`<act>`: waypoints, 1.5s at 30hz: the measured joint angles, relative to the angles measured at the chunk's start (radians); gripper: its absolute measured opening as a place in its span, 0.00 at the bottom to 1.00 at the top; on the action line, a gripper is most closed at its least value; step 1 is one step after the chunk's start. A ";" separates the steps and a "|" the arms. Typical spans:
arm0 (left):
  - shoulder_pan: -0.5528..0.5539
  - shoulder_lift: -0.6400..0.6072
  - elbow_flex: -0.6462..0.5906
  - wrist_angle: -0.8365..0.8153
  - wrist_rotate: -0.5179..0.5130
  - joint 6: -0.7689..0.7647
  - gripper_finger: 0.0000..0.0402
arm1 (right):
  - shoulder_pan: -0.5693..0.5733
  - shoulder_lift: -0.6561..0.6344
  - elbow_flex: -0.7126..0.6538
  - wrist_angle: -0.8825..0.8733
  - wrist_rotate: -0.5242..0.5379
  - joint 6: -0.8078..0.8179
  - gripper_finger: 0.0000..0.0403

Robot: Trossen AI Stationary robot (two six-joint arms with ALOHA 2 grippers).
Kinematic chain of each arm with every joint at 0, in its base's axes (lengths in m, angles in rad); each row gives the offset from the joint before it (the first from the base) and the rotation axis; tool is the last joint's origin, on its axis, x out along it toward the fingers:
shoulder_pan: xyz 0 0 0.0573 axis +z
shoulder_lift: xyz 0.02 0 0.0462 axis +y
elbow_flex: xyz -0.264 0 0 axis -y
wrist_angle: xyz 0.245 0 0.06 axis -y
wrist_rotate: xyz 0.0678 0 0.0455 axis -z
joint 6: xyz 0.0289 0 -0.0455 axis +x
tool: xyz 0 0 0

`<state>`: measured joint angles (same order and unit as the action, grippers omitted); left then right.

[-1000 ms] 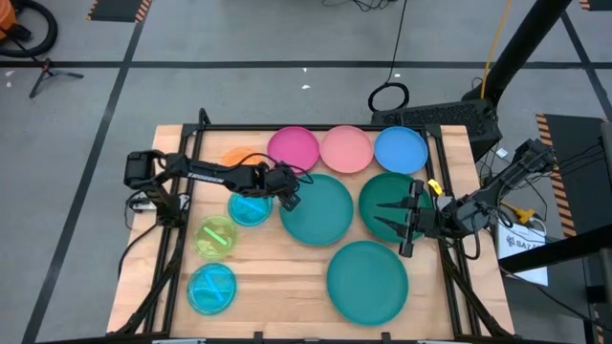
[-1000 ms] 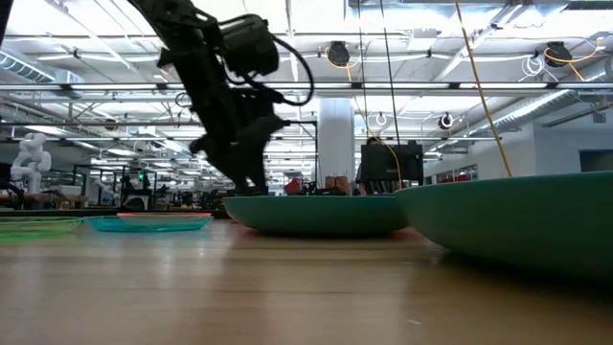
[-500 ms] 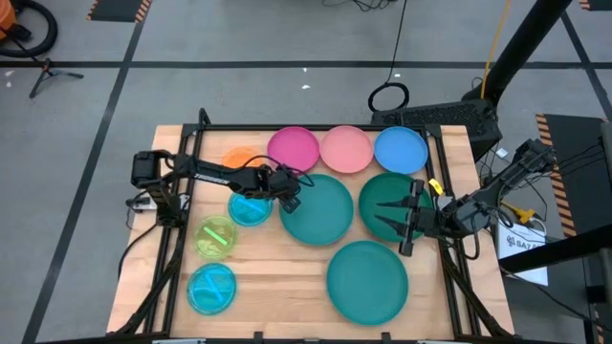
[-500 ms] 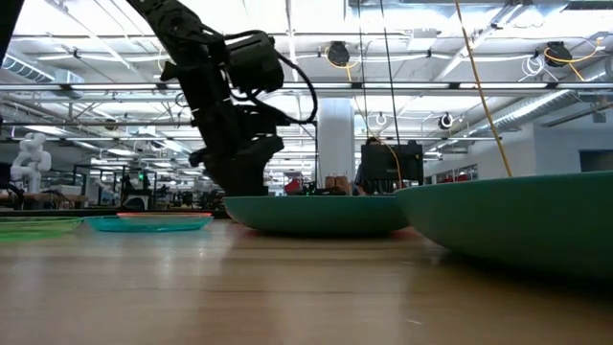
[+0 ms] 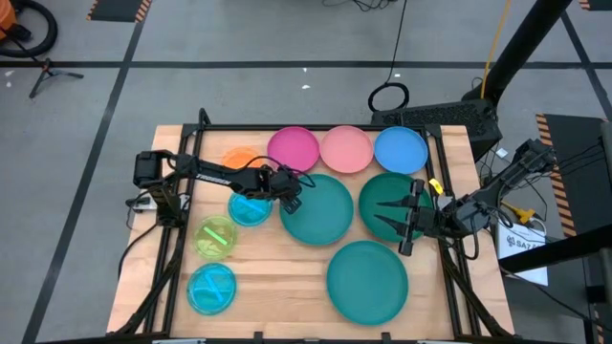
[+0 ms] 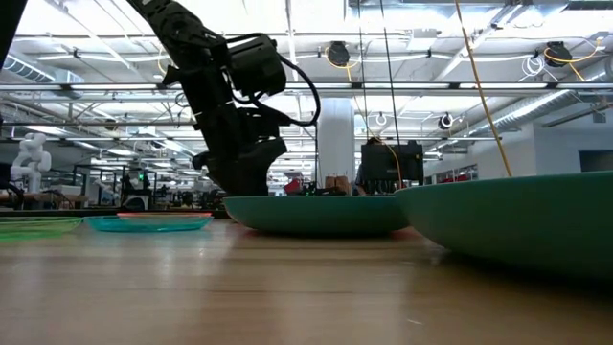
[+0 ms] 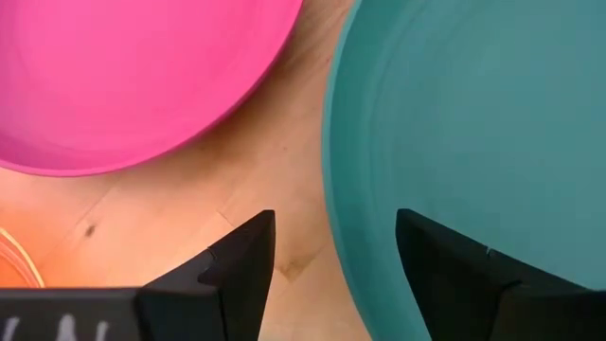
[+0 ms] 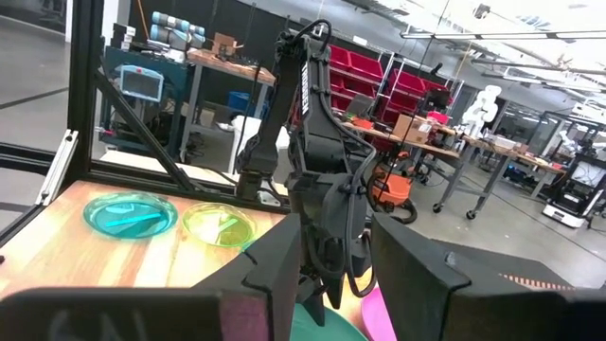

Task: Stack plastic plates
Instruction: Stack the top dark blue plate on top of the green plate

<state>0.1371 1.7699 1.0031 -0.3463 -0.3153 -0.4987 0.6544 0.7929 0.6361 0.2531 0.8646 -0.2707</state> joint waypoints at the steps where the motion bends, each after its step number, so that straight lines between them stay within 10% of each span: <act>1: 0.000 0.000 0.000 0.000 0.000 0.003 0.56 | 0.000 0.000 0.000 0.000 0.000 0.000 0.31; 24: -0.004 0.054 0.001 0.004 0.002 0.026 0.55 | 0.000 0.000 0.000 0.002 0.000 0.000 0.31; 45: -0.005 0.048 0.002 0.019 -0.035 -0.025 0.16 | 0.000 0.000 0.001 0.002 0.002 -0.003 0.31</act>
<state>0.1322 1.8183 1.0054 -0.3271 -0.3508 -0.5237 0.6544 0.7933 0.6369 0.2550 0.8669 -0.2733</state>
